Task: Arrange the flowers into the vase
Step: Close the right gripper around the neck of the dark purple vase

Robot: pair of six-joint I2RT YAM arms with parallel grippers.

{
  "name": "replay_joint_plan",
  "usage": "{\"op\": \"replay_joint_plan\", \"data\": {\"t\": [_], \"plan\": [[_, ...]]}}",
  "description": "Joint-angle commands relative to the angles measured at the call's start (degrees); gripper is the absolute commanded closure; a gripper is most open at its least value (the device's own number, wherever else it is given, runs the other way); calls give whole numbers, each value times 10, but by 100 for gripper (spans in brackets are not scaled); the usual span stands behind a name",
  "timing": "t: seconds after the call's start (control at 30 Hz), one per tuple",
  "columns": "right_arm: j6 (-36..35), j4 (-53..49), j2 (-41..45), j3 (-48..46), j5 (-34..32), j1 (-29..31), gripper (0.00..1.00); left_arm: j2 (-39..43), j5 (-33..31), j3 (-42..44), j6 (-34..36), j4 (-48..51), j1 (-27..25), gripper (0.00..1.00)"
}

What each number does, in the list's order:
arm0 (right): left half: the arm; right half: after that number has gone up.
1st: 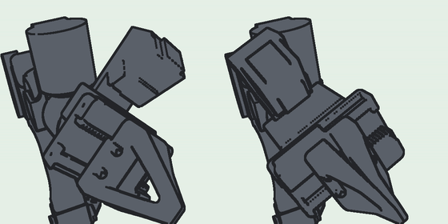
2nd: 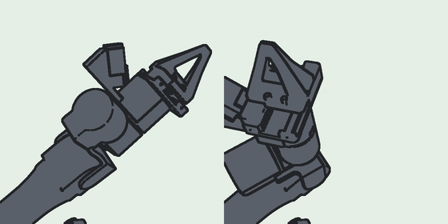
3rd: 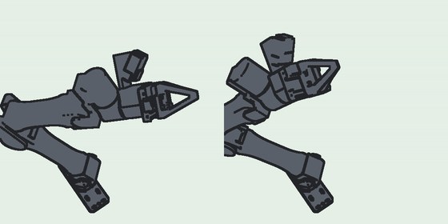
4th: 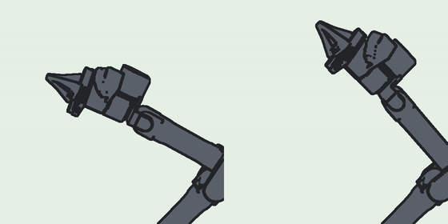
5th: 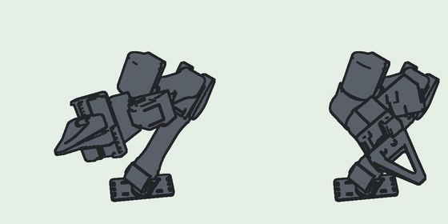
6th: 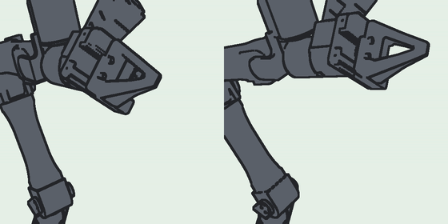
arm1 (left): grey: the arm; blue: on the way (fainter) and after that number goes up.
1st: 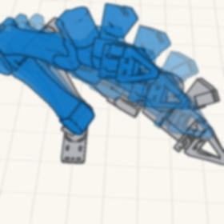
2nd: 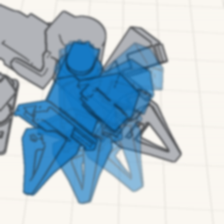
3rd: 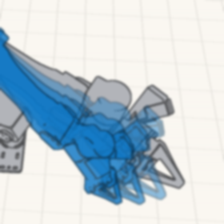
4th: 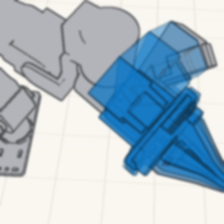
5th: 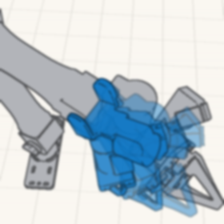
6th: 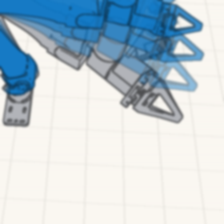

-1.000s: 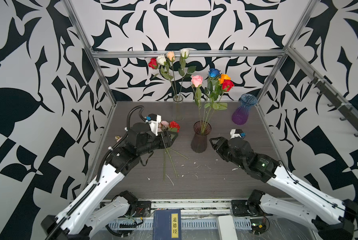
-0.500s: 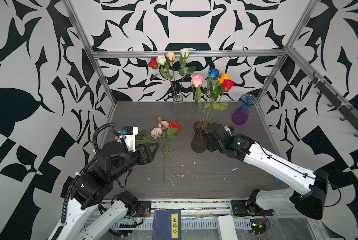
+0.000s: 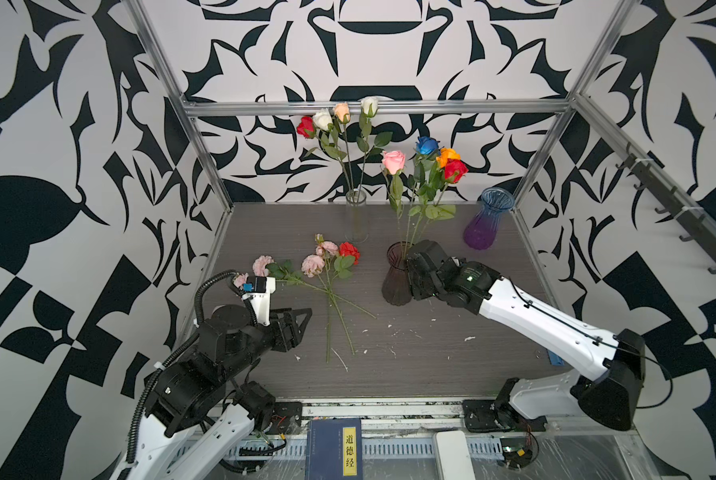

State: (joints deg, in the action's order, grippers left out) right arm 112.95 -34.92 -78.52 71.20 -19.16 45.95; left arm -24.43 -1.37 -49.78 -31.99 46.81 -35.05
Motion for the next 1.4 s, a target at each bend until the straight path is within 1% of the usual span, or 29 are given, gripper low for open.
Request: {"op": "replay_joint_plan", "data": {"t": [0.0,0.2,0.47,0.63,0.83,0.97,1.07,1.13,1.17,1.37], "plan": [[9,7,0,16,11,-12,53,15,-15,10,14,10,0,35],[-4,45,-8,-6,35,-36,53,30,-21,26,24,10,0,34],[-18,52,-40,4,68,-47,54,26,-22,33,31,-12,0,34],[-20,50,-53,6,71,-52,55,23,-20,35,32,-15,0,34],[-29,43,-58,9,75,-65,64,28,-21,37,36,-15,0,34],[-40,39,-59,13,76,-77,74,26,-20,37,38,-16,0,34],[-51,27,-59,21,76,-85,75,26,-20,37,37,-16,0,34],[-59,21,-59,26,76,-91,78,26,-20,37,38,-16,0,34],[-63,19,-58,29,94,-94,79,26,-20,37,38,-16,0,34],[-91,1,-65,53,121,-126,81,25,-19,37,38,-16,0,34]]}}
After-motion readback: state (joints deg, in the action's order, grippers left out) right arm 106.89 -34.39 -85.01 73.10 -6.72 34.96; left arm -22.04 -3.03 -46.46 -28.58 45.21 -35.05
